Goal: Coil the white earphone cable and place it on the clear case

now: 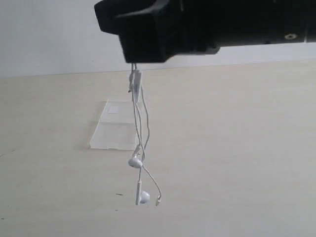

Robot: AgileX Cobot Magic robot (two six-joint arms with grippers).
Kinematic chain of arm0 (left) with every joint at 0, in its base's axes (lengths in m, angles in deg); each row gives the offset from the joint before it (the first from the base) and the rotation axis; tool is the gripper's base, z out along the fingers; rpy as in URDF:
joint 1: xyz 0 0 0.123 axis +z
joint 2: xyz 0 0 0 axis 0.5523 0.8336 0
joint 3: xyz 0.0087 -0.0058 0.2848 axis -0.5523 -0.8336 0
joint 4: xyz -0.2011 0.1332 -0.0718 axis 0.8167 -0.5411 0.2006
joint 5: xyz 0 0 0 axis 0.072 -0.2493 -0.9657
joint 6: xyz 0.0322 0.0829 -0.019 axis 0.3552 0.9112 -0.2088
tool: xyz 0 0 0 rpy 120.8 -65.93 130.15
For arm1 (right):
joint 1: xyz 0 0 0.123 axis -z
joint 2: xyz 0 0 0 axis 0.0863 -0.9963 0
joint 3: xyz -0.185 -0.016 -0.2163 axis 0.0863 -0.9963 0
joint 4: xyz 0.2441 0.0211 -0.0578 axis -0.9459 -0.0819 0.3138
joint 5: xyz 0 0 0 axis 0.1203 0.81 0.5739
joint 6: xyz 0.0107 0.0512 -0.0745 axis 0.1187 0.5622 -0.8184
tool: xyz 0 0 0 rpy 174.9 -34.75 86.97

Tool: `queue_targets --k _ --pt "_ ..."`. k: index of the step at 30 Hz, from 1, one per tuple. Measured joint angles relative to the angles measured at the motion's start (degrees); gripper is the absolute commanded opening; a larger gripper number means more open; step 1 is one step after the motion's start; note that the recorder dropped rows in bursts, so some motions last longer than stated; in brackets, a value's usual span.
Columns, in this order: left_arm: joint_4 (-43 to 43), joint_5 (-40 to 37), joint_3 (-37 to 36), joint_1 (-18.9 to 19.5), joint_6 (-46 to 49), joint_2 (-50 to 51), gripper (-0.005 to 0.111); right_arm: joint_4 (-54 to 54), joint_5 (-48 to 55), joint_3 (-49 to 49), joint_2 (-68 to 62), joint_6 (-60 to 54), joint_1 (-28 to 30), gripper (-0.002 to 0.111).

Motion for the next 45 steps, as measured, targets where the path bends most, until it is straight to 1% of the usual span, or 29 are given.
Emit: queue_targets --k 1,2,3,6,9,13,15,27,33,36,39,43,45 --pt "-2.29 0.0 -3.48 0.0 -0.85 -0.71 0.0 0.42 0.0 0.0 1.06 0.58 0.0 0.0" --pt "-3.08 -0.14 -4.8 0.0 -0.99 -1.1 0.0 0.56 0.0 0.0 1.5 0.72 0.0 0.0" --pt "-3.98 -0.14 -8.01 0.0 -1.28 -1.49 0.0 0.67 0.0 0.0 2.24 1.1 0.0 0.0" --pt "-4.24 -0.14 -14.2 0.0 -1.83 -2.0 0.0 1.86 -0.45 0.13 2.94 2.8 0.0 0.0" --pt "-4.24 -0.14 -22.88 0.0 -1.84 -2.0 0.0 2.22 -2.87 0.26 3.89 3.48 0.0 0.0" --pt "-2.28 0.27 -29.28 -0.22 -1.84 -2.0 0.0 2.44 -3.42 0.35 4.12 3.48 0.0 0.0" --pt "-0.6 1.83 -32.2 -0.32 -1.94 -2.0 0.0 2.47 -3.42 0.35 4.12 3.48 0.0 0.0" --pt "11.05 16.29 -46.88 -0.34 -1.28 -1.87 0.0 2.92 -5.02 0.35 3.9 3.62 0.0 0.0" --pt "20.57 23.09 -53.37 -0.34 2.66 -0.74 0.0 3.27 -4.79 1.16 3.38 3.62 -0.11 0.0" --pt "27.08 25.36 -54.93 -0.34 6.34 0.15 0.0 3.27 -4.79 2.35 2.72 3.62 -0.24 0.0" --pt "31.41 25.54 -55.43 -0.34 10.4 1.02 0.0 3.27 -5.41 3.24 1.78 3.62 -0.24 0.0" --pt "32.63 25.64 -55.67 -0.34 12.53 1.46 0.0 3.16 -6.39 3.61 0.79 3.62 -0.24 0.0" --pt "32.75 25.64 -55.67 -0.34 12.77 1.55 0.007 2.93 -6.8 3.76 0.25 3.48 -0.24 0.0"
